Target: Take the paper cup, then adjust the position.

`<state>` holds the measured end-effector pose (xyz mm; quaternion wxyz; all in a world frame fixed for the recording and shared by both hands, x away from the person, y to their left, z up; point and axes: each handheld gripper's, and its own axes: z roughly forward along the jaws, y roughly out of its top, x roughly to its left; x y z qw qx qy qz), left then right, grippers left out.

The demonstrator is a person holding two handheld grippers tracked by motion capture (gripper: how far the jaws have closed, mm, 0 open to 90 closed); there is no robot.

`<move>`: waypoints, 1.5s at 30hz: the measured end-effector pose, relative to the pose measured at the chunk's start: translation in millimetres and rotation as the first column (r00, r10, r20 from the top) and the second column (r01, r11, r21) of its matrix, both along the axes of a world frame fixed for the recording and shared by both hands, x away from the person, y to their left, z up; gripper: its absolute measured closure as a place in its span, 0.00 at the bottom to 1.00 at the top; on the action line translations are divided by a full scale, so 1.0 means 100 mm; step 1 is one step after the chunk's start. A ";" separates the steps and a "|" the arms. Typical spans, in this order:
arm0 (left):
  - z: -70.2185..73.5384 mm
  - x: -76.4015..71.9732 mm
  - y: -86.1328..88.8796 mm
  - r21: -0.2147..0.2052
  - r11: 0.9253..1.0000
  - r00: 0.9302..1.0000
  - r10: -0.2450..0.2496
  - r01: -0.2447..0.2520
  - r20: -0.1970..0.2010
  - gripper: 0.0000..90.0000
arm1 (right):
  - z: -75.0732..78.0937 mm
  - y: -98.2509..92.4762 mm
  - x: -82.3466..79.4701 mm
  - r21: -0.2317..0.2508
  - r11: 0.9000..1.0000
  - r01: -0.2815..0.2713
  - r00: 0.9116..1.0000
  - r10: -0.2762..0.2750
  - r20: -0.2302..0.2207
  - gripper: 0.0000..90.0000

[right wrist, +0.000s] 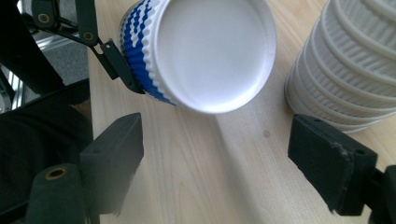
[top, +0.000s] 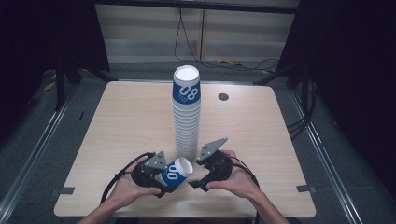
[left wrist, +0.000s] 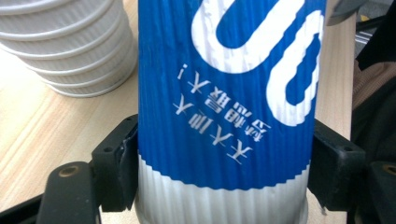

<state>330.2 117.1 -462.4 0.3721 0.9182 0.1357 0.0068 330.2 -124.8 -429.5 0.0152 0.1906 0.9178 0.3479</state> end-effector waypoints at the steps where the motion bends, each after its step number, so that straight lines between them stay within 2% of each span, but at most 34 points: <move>1: 0.01 -0.01 0.00 0.015 1.000 1.000 -0.004 0.004 0.008 0.27 | 0.00 0.01 0.00 -0.003 1.000 -0.008 1.000 0.008 -0.001 0.21; 3: 0.01 -0.02 -0.02 0.017 1.000 1.000 -0.017 0.017 0.011 0.27 | 0.00 0.03 -0.01 -0.014 1.000 -0.021 1.000 0.021 -0.004 0.21; 13: 0.02 -0.05 -0.10 0.095 0.993 0.997 -0.074 0.072 0.024 0.27 | -0.01 0.14 -0.03 -0.099 0.991 -0.088 0.996 0.087 -0.015 0.22; 14: 0.01 -0.06 -0.10 0.082 0.995 0.997 -0.068 0.065 0.032 0.27 | -0.02 0.15 -0.03 -0.103 0.991 -0.090 0.996 0.089 -0.019 0.24; 17: 0.01 -0.08 -0.11 0.109 0.991 0.997 -0.078 0.075 0.024 0.26 | -0.03 0.15 -0.02 -0.127 0.987 -0.101 0.994 0.095 -0.051 0.23; 20: -0.02 -0.09 -0.13 0.120 0.990 0.996 -0.078 0.074 0.029 0.26 | -0.04 0.15 0.01 -0.130 0.986 -0.100 0.994 0.094 -0.057 0.22; 23: 0.01 -0.08 -0.14 0.157 0.982 0.993 -0.113 0.105 0.042 0.26 | -0.04 0.17 0.02 -0.132 0.984 -0.119 0.992 0.113 -0.056 0.22; 25: 0.01 -0.10 -0.16 0.146 0.985 0.994 -0.103 0.095 0.046 0.26 | -0.05 0.20 0.01 -0.138 0.982 -0.127 0.991 0.120 -0.054 0.21; 28: 0.05 -0.12 -0.19 0.148 0.985 0.993 -0.102 0.092 0.061 0.26 | -0.05 0.24 -0.01 -0.140 0.979 -0.150 0.988 0.143 -0.059 0.21; 29: 0.07 -0.12 -0.20 0.158 0.982 0.992 -0.115 0.105 0.055 0.26 | -0.05 0.25 -0.01 -0.137 0.979 -0.151 0.988 0.144 -0.061 0.21; 32: 0.09 -0.12 -0.24 0.167 0.979 0.989 -0.130 0.117 0.068 0.26 | -0.03 0.27 -0.01 -0.124 0.980 -0.158 0.987 0.152 -0.057 0.22; 33: 0.10 -0.12 -0.26 0.162 0.980 0.988 -0.130 0.116 0.081 0.26 | -0.02 0.27 -0.01 -0.116 0.980 -0.162 0.986 0.156 -0.059 0.22; 34: 0.10 -0.13 -0.27 0.161 0.981 0.989 -0.125 0.112 0.077 0.26 | -0.02 0.27 -0.01 -0.119 0.980 -0.163 0.986 0.156 -0.059 0.22; 37: 0.11 -0.12 -0.32 0.183 0.973 0.984 -0.156 0.139 0.081 0.26 | 0.01 0.27 -0.02 -0.116 0.980 -0.162 0.986 0.157 -0.057 0.23; 41: 0.12 -0.15 -0.36 0.201 0.968 0.983 -0.169 0.151 0.074 0.26 | 0.04 0.25 -0.03 -0.115 0.977 -0.179 0.983 0.173 -0.057 0.26; 43: 0.13 -0.13 -0.41 0.227 0.959 0.978 -0.192 0.170 0.078 0.26 | 0.04 0.25 -0.03 -0.113 0.977 -0.183 0.982 0.177 -0.060 0.28; 44: 0.12 -0.15 -0.42 0.220 0.964 0.982 -0.173 0.151 0.082 0.26 | 0.03 0.25 -0.03 -0.108 0.977 -0.182 0.983 0.177 -0.054 0.28; 45: 0.15 -0.13 -0.41 0.228 0.962 0.978 -0.176 0.148 0.109 0.26 | 0.04 0.24 -0.03 -0.115 0.979 -0.171 0.985 0.165 -0.057 0.29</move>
